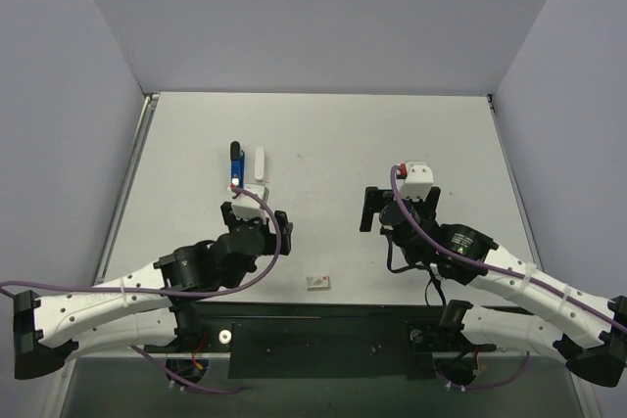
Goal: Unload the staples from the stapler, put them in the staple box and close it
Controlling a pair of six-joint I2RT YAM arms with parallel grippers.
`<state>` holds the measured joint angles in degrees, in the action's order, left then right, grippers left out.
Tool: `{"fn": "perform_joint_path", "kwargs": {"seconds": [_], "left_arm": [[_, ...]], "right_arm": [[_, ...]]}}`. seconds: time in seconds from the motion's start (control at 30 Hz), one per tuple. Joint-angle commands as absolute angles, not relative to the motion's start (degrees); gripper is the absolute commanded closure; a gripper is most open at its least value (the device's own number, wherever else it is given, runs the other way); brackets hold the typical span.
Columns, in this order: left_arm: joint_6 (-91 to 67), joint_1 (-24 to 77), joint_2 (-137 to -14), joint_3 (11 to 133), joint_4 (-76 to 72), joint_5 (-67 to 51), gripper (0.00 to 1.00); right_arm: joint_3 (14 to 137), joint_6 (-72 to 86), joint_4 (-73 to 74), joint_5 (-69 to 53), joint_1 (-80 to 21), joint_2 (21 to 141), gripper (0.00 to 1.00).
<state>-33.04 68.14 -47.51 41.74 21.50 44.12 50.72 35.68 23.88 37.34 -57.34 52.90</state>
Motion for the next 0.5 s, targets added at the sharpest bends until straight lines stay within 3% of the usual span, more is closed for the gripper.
{"fn": "perform_joint_path", "kwargs": {"seconds": [0.0, 0.47], "left_arm": [[-30.5, 67.9, -48.2, 44.7, 18.7, 46.3, 0.1], [-29.3, 67.9, -51.9, 47.0, 17.7, 48.0, 0.09]], "right_arm": [[52.9, 33.6, 25.1, 41.1, -56.9, 51.9, 0.0], [53.0, 30.2, 24.8, 40.4, -55.9, 50.4, 0.0]]}}
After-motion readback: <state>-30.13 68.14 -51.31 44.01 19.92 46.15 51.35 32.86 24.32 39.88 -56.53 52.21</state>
